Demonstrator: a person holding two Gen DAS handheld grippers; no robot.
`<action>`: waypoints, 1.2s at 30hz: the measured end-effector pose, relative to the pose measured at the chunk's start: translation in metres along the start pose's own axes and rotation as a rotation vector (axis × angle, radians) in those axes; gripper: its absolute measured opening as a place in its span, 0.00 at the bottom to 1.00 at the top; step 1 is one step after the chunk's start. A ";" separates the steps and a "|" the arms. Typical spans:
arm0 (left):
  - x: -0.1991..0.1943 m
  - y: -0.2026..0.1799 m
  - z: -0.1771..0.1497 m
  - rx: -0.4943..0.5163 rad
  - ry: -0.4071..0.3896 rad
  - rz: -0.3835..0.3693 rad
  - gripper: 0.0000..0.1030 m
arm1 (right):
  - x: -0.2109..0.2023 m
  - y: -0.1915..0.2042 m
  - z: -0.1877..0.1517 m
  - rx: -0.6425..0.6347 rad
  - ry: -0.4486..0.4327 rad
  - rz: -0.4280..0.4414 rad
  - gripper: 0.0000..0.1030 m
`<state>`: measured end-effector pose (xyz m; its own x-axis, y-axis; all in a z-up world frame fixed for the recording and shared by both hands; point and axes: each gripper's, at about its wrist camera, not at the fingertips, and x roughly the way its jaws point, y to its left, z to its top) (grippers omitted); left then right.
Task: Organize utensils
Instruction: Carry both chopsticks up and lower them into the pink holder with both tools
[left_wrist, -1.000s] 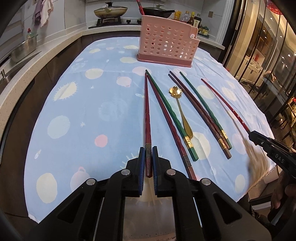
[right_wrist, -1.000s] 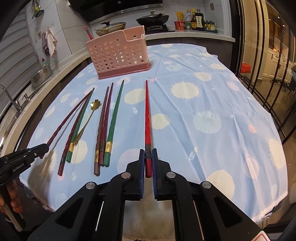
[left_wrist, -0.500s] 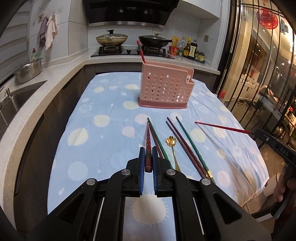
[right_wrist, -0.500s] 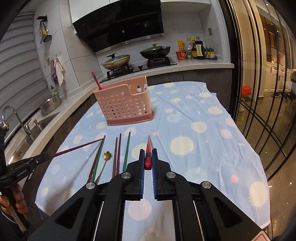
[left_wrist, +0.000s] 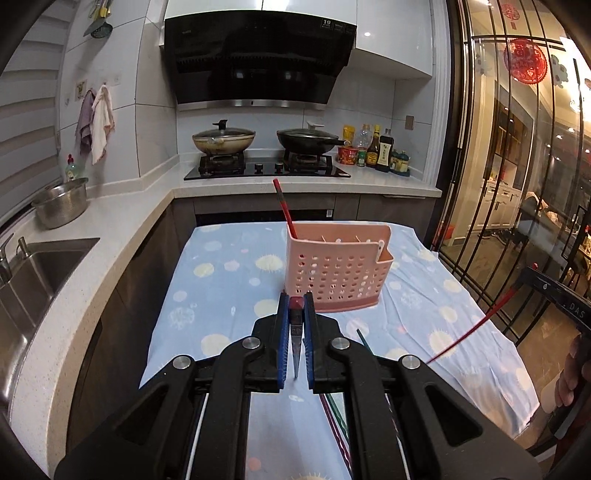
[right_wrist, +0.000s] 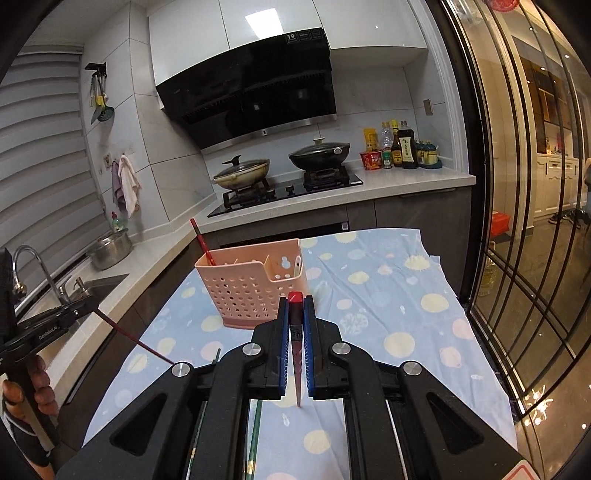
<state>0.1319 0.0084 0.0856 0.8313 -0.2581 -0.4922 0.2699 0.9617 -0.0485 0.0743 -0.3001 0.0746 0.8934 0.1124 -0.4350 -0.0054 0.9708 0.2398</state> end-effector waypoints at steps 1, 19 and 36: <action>0.002 0.000 0.006 0.005 -0.009 0.001 0.07 | 0.001 0.001 0.005 -0.005 -0.006 0.003 0.07; 0.026 -0.016 0.141 0.041 -0.192 -0.015 0.07 | 0.044 0.018 0.132 -0.027 -0.163 0.043 0.07; 0.120 -0.030 0.190 0.070 -0.117 -0.022 0.07 | 0.162 0.041 0.177 -0.055 -0.067 0.028 0.07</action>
<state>0.3165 -0.0688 0.1932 0.8749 -0.2918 -0.3866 0.3182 0.9480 0.0047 0.2981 -0.2795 0.1673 0.9208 0.1270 -0.3688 -0.0539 0.9778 0.2023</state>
